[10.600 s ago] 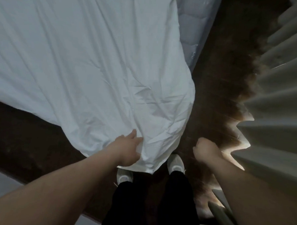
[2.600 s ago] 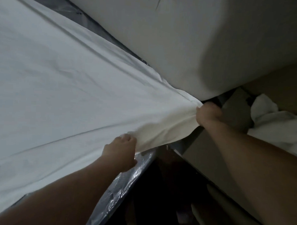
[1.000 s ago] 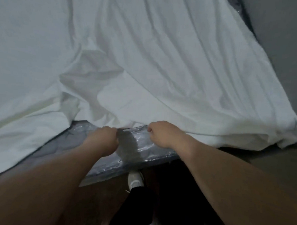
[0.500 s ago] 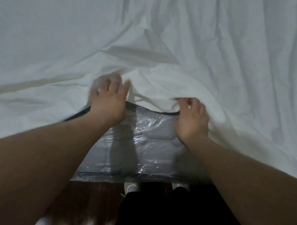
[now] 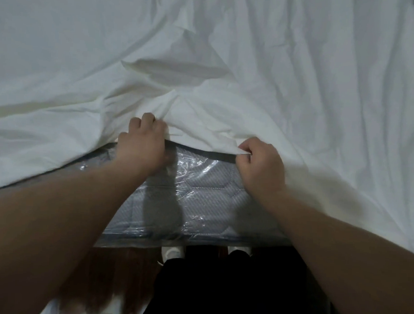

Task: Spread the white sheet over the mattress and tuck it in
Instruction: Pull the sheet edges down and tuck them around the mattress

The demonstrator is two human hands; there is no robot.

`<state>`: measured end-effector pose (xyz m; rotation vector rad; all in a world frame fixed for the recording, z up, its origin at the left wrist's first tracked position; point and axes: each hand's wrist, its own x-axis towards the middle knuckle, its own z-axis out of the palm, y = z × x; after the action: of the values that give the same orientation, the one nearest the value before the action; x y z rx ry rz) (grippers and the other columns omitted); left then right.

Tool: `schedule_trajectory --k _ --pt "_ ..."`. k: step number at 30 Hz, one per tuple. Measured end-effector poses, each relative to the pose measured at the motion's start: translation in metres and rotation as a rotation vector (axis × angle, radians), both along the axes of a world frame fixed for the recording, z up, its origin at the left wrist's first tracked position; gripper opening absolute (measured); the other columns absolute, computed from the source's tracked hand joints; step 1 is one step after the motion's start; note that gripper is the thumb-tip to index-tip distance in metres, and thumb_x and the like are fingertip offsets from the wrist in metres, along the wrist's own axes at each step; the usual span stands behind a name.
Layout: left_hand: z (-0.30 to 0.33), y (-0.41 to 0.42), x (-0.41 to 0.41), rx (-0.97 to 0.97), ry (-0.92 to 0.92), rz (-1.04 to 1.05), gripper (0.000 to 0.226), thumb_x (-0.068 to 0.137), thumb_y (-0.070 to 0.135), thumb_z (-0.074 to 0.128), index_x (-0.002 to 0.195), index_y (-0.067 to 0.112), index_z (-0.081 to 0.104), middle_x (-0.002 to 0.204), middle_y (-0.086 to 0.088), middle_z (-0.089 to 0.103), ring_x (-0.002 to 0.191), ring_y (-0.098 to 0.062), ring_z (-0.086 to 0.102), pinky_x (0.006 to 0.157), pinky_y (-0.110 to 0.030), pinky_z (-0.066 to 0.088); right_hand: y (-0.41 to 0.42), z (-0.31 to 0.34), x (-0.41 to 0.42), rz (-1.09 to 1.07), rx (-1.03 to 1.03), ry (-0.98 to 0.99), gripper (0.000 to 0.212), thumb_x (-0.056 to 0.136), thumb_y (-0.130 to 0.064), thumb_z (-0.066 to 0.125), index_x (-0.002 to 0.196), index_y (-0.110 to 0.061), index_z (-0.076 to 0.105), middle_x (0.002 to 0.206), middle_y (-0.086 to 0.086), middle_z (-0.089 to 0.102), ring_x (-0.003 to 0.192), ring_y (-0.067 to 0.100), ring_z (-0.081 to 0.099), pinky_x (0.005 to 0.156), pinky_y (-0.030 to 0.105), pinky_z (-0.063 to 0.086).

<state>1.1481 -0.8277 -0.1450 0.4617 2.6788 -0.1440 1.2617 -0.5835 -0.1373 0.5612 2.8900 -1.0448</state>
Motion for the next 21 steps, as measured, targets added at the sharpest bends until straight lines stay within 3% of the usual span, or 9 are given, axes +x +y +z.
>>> schedule_trajectory --k 3,5,8,11,13,15,18,21 --pt "0.005 0.002 0.014 0.012 0.010 -0.007 0.081 0.070 0.055 0.082 0.131 0.014 0.048 0.138 -0.011 0.039 0.116 -0.040 0.046 0.077 -0.053 0.049 -0.006 0.029 0.000 -0.203 -0.342 -0.137 0.018 0.094 -0.012 0.050 0.080 -0.009 0.060 0.064 -0.007 0.051 0.063 0.013 0.046 0.060 0.030 0.038" --pt "0.011 0.002 0.020 0.043 0.038 0.025 0.058 0.077 0.038 0.079 0.123 0.014 0.053 0.134 -0.012 0.043 0.111 -0.041 0.049 0.074 -0.052 0.047 -0.006 0.052 -0.002 -0.288 -0.568 -0.173 0.023 0.097 -0.016 0.051 0.077 -0.011 0.061 0.068 0.000 0.052 0.064 0.010 0.046 0.063 0.029 0.041" --pt "0.025 -0.005 0.018 0.125 0.055 0.108 0.021 0.087 0.019 0.064 0.107 0.018 0.058 0.120 -0.011 0.049 0.101 -0.039 0.053 0.071 -0.048 0.048 0.001 0.076 -0.004 -0.277 -0.675 -0.255 0.017 0.099 -0.034 0.059 0.099 -0.020 0.068 0.096 -0.003 0.067 0.086 0.008 0.060 0.077 0.026 0.045" --pt "0.049 -0.017 0.016 0.225 0.037 0.091 0.012 0.088 0.016 0.059 0.099 0.019 0.061 0.107 -0.009 0.053 0.091 -0.038 0.056 0.071 -0.047 0.052 0.014 0.091 0.000 -0.075 -0.459 -0.341 0.031 0.093 -0.055 0.063 0.108 -0.028 0.058 0.104 -0.012 0.062 0.089 0.003 0.059 0.073 0.020 0.046" --pt "0.066 -0.024 0.015 0.212 0.003 0.074 0.010 0.092 0.018 0.054 0.095 0.017 0.063 0.096 -0.008 0.058 0.088 -0.036 0.058 0.071 -0.041 0.049 0.020 0.094 0.007 0.111 -0.147 -0.353 0.033 0.092 -0.061 0.058 0.106 -0.032 0.052 0.096 -0.011 0.063 0.084 0.011 0.060 0.073 0.031 0.048" --pt "0.084 -0.027 0.018 0.076 -0.162 0.022 0.017 0.095 0.022 0.048 0.092 0.017 0.064 0.088 -0.006 0.061 0.086 -0.032 0.057 0.071 -0.037 0.045 0.022 0.091 0.020 0.222 0.072 -0.340 0.034 0.097 -0.063 0.049 0.103 -0.029 0.049 0.082 -0.007 0.063 0.077 0.020 0.061 0.071 0.038 0.050" --pt "0.110 -0.028 0.025 0.024 -0.518 -0.022 0.022 0.091 0.022 0.047 0.079 0.015 0.063 0.088 -0.006 0.065 0.088 -0.029 0.059 0.075 -0.035 0.045 0.016 0.082 0.038 0.307 0.161 -0.383 0.036 0.103 -0.057 0.038 0.088 -0.024 0.044 0.070 -0.004 0.055 0.073 0.028 0.060 0.068 0.042 0.049" --pt "0.136 -0.037 0.029 0.116 -0.799 0.016 0.038 0.090 0.034 0.046 0.082 0.005 0.070 0.113 -0.013 0.071 0.104 -0.033 0.063 0.092 -0.035 0.047 0.003 0.086 0.048 0.272 0.116 -0.313 0.039 0.106 -0.050 0.037 0.079 -0.022 0.040 0.065 0.000 0.054 0.071 0.032 0.060 0.069 0.041 0.044"
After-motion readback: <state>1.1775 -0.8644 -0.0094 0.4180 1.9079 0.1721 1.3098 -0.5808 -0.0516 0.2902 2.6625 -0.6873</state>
